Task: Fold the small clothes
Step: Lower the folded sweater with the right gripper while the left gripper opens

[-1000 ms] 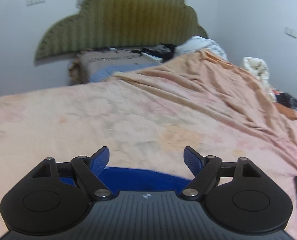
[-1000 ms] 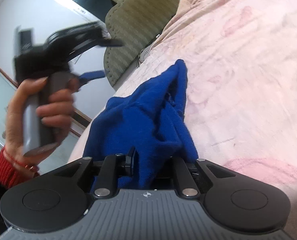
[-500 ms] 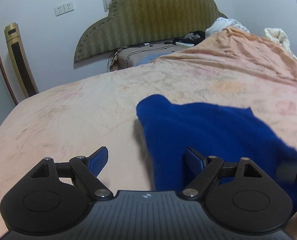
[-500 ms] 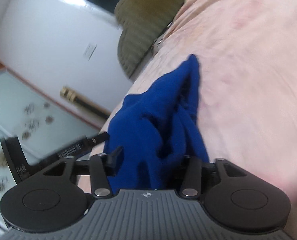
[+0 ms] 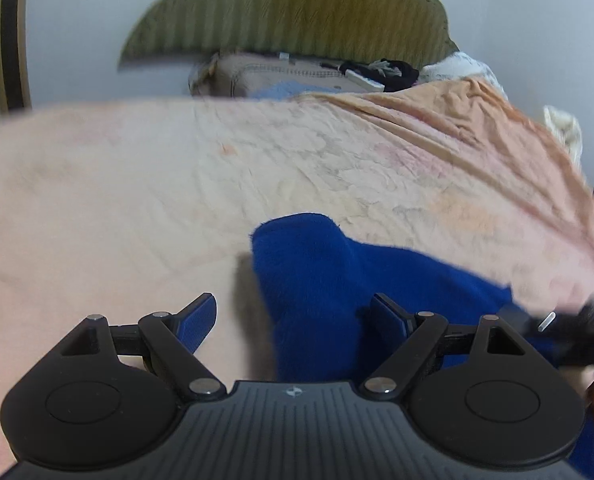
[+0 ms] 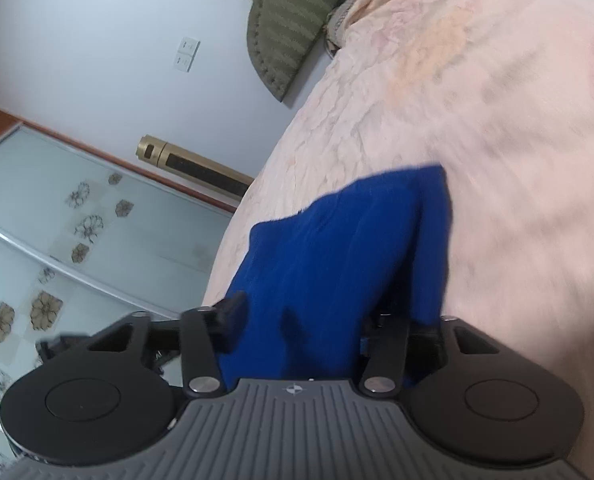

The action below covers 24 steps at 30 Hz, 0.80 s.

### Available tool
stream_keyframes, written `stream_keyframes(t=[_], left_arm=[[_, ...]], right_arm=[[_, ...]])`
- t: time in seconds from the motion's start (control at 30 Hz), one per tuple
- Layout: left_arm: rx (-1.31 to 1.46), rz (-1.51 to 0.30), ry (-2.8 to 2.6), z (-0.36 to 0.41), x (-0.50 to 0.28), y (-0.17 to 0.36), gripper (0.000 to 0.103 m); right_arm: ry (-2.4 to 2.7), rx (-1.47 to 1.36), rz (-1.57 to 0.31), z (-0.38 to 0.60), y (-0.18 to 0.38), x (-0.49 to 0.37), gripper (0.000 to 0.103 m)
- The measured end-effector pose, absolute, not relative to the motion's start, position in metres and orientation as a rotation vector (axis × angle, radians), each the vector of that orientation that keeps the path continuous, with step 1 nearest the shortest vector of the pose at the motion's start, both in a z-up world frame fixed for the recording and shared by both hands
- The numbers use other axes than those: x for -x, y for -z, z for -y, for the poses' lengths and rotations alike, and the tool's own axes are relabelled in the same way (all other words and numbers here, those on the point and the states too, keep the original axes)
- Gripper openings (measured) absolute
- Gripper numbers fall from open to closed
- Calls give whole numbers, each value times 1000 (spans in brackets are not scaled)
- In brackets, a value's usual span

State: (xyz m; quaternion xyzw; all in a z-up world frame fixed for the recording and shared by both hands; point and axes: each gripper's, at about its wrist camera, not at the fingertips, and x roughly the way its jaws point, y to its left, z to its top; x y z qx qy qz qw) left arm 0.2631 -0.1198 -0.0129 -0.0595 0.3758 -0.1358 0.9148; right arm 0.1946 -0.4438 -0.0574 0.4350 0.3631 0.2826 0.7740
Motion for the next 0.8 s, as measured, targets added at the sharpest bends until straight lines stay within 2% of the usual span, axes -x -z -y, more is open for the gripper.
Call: stream_keyframes(t=[0.03, 0.07, 0.17, 0.27, 0.4, 0.43, 0.53, 0.67, 0.8], left_arm=[[179, -786, 289, 116, -271, 18, 84], [231, -787, 293, 114, -277, 22, 84], [247, -742, 278, 116, -285, 26, 83], [37, -683, 214, 137, -289, 27, 78], [-128, -673, 145, 151, -283, 29, 78], [-146, -651, 141, 151, -273, 25, 79], [-205, -607, 135, 150, -241, 12, 81], [-211, -575, 153, 143, -193, -2, 83], [-183, -638, 179, 140, -165, 10, 84]], right_arm=[[-595, -908, -792, 440, 57, -200, 22], [-574, -867, -798, 437, 56, -204, 13], [-528, -771, -761, 430, 51, -207, 11], [-484, -657, -679, 423, 40, -206, 8], [-396, -559, -696, 415, 40, -213, 11], [-377, -552, -710, 414, 42, -212, 24], [-366, -571, -694, 421, 33, -197, 35], [-340, -566, -652, 432, 19, -157, 36], [-359, -543, -689, 430, 15, -114, 36]])
